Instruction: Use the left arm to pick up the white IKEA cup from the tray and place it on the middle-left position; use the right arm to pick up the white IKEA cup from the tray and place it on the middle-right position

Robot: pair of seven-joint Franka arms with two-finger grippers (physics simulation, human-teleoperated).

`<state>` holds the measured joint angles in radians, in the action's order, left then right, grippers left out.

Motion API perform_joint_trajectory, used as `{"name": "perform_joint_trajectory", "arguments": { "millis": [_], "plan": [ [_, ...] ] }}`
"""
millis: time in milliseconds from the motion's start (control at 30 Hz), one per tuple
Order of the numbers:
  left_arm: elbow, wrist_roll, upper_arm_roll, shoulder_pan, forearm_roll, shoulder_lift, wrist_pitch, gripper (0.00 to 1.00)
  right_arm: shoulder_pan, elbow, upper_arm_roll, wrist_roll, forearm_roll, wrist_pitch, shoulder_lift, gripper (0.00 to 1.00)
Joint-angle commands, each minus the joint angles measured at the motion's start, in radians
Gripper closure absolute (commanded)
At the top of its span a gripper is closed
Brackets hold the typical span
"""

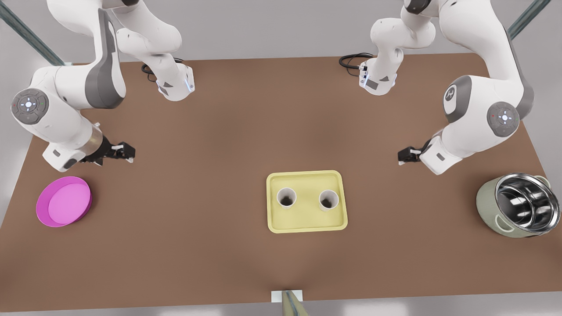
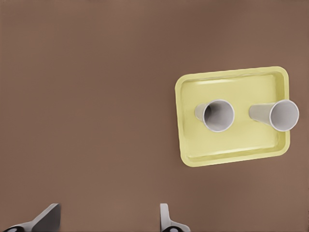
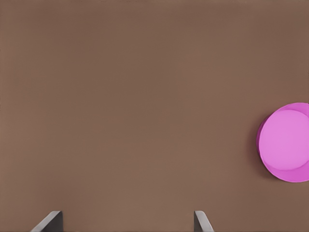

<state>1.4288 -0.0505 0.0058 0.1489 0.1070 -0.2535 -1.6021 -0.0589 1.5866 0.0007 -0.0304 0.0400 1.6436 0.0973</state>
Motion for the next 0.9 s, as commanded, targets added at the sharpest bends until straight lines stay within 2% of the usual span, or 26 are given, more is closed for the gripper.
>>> {"name": "perform_joint_trajectory", "arguments": {
  "millis": [0, 67, 133, 167, 267, 367, 533, 600, 867],
  "plan": [
    [0.005, 0.005, 0.0, 0.001, 0.013, 0.007, -0.062, 0.0, 0.01, 0.0, -0.013, -0.025, 0.0, 0.096, 0.008, 0.0],
    [0.001, -0.014, -0.004, 0.018, 0.017, -0.004, -0.073, 0.0, -0.016, -0.043, -0.024, -0.031, 0.004, 0.091, 0.041, 0.0],
    [0.027, -0.025, -0.01, 0.083, -0.02, -0.03, -0.105, 0.0, -0.09, -0.171, -0.044, -0.013, 0.008, 0.061, 0.147, 0.0],
    [0.001, -0.038, -0.012, 0.086, -0.007, -0.069, -0.108, 0.0, -0.154, -0.263, -0.077, -0.003, 0.004, 0.044, 0.216, 0.01],
    [-0.047, -0.207, -0.015, 0.193, -0.013, -0.231, -0.314, 0.0, -0.278, -0.41, -0.146, 0.11, 0.0, -0.021, 0.348, 0.04],
    [-0.033, -0.215, -0.015, 0.222, -0.006, -0.325, -0.412, 0.0, -0.335, -0.458, -0.127, 0.222, -0.02, -0.001, 0.418, 0.0],
    [-0.018, -0.249, -0.015, 0.256, -0.006, -0.428, -0.539, 0.0, -0.44, -0.68, -0.137, 0.328, -0.14, -0.001, 0.63, 0.0],
    [-0.018, -0.249, -0.014, 0.253, -0.009, -0.428, -0.545, 0.0, -0.475, -0.703, -0.134, 0.411, -0.14, 0.053, 0.69, 0.0],
    [0.047, -0.246, -0.01, 0.241, -0.012, -0.466, -0.624, 0.0, -0.572, -0.99, -0.133, 0.598, -0.233, 0.182, 0.952, 0.0]
  ]
}}
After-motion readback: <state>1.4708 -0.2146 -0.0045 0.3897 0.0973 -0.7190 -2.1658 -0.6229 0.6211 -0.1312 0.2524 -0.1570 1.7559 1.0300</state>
